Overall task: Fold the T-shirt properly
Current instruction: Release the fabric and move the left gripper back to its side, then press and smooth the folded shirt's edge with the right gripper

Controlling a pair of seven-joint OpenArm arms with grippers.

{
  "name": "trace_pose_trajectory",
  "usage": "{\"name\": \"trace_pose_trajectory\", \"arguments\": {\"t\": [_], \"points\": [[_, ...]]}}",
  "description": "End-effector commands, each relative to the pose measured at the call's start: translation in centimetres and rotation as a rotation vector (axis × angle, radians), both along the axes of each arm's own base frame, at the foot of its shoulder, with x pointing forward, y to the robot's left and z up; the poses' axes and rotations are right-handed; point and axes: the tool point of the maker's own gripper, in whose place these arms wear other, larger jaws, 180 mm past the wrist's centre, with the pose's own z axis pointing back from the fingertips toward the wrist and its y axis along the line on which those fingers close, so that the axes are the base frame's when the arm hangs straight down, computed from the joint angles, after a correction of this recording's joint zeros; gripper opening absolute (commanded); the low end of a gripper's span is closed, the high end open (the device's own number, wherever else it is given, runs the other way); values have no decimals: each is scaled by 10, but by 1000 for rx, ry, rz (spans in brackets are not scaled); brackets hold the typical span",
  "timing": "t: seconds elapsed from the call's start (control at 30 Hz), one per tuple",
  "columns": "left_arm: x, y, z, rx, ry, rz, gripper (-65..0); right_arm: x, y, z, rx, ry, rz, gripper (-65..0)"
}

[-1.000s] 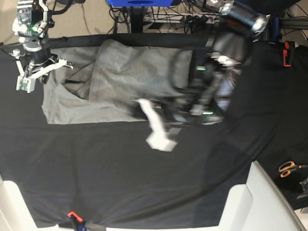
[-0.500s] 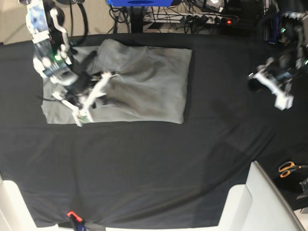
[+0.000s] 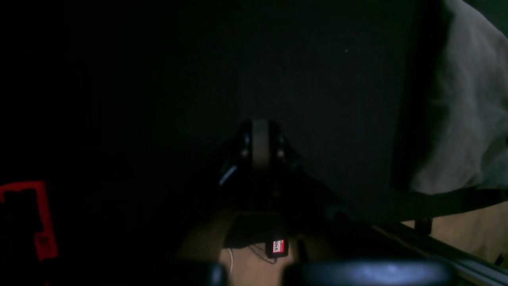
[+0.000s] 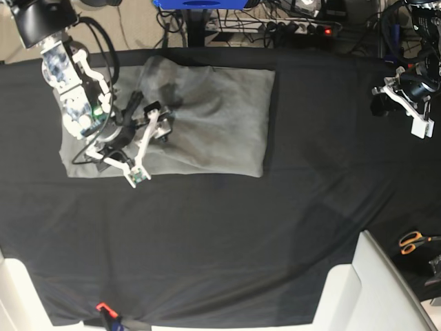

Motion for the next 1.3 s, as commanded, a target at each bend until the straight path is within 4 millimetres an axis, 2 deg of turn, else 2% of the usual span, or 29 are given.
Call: {"name": "trace_pose_trajectory", "arguments": {"t": [0.0, 0.13, 0.23, 0.33, 0.43, 0.53, 0.63, 0.67, 0.8, 1.27], "points": [[8, 3, 10, 4, -42, -2, -650, 12, 0, 8, 13, -37, -3, -116], [7, 1, 8, -3, -40, 2, -650, 18, -14, 3, -17, -39, -9, -119], [7, 1, 8, -3, -40, 2, -650, 19, -17, -2, -20, -36, -14, -174], [7, 1, 8, -3, -40, 2, -650, 16, -20, -8, -26, -18, -12, -258], [7, 0, 8, -4, -41, 1, -650, 14, -12, -7, -10, -9, 57, -339], [7, 0, 8, -4, -41, 1, -650, 15, -7, -5, -3, -9, 96, -467], [2, 3, 0, -18, -17, 20, -650, 19, -7, -2, -4, -17, 96, -633], [1, 4, -3, -23, -9, 29, -650, 20, -7, -2, -4, -18, 96, -648], [-5, 6, -11, -35, 14, 46, -650, 25, -7, 2, -6, -30, 98, -647], [-4, 6, -10, -35, 11, 46, -650, 48, -12, 17, -50, -33, 95, -648]]}}
